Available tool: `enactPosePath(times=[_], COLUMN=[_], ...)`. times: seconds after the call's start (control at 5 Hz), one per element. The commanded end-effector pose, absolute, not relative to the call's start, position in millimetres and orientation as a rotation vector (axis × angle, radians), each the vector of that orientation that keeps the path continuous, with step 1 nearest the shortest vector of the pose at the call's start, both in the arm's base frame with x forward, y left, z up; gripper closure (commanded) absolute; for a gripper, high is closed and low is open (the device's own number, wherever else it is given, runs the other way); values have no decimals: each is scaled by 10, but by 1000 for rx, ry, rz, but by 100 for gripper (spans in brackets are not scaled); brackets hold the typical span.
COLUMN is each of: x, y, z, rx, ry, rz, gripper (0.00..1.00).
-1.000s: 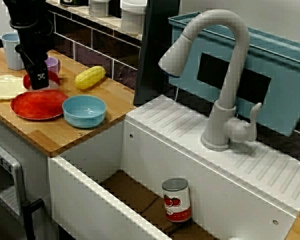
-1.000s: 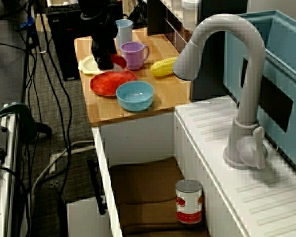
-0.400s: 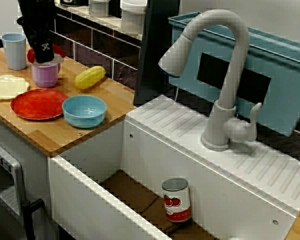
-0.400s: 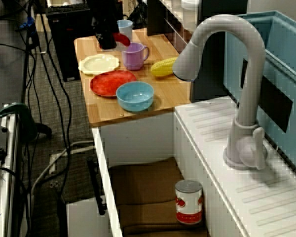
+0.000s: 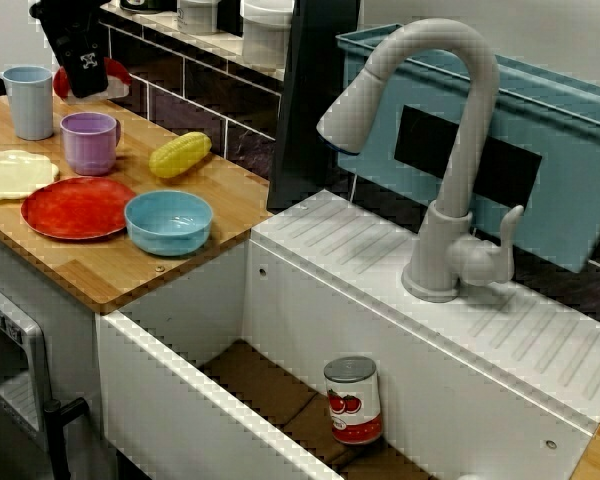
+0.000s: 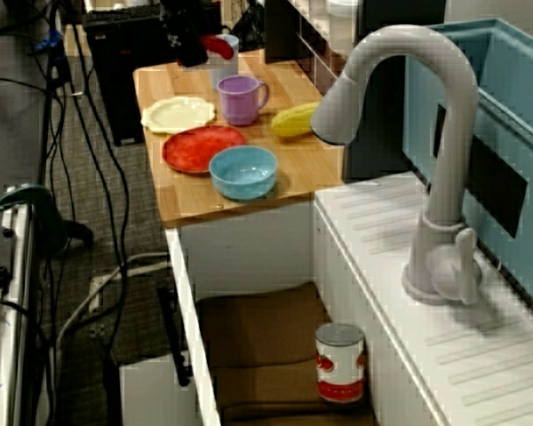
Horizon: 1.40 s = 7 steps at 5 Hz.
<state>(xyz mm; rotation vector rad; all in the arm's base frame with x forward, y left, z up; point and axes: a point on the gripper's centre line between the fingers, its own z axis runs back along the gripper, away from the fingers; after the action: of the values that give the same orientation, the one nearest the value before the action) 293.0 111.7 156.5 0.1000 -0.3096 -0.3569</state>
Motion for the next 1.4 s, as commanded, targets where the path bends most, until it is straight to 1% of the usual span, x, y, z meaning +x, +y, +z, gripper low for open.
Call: enactPosePath(times=[0.0, 0.2, 0.6, 0.8, 1.2], x=[2979, 2969, 2909, 2926, 3069], y=[905, 742, 459, 362, 282], z=[1853, 1741, 1402, 1217, 930], rx=[153, 173, 208, 224, 256], ry=[-406, -412, -396, -383, -360], rz=[-368, -379, -402, -405, -404], gripper=[100, 100, 100, 100, 100])
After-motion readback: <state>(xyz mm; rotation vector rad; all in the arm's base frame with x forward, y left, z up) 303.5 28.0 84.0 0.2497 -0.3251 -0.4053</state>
